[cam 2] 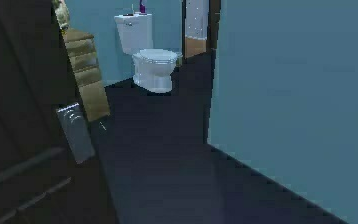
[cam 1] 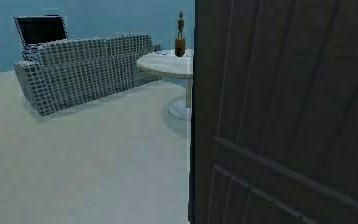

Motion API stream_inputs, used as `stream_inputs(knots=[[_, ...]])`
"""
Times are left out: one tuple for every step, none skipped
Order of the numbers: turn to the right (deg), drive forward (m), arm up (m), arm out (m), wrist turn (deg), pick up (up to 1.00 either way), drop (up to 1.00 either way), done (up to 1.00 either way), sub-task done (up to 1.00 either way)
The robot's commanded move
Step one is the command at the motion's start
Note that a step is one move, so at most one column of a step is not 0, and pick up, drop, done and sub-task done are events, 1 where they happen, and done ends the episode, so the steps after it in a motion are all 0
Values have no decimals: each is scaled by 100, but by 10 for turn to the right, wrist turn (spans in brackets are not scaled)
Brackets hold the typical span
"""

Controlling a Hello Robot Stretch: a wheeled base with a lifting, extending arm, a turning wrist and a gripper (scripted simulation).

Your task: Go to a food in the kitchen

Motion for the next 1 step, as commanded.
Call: stream_inputs(knots=[[0,35,0,0,0,0,0,0,0]])
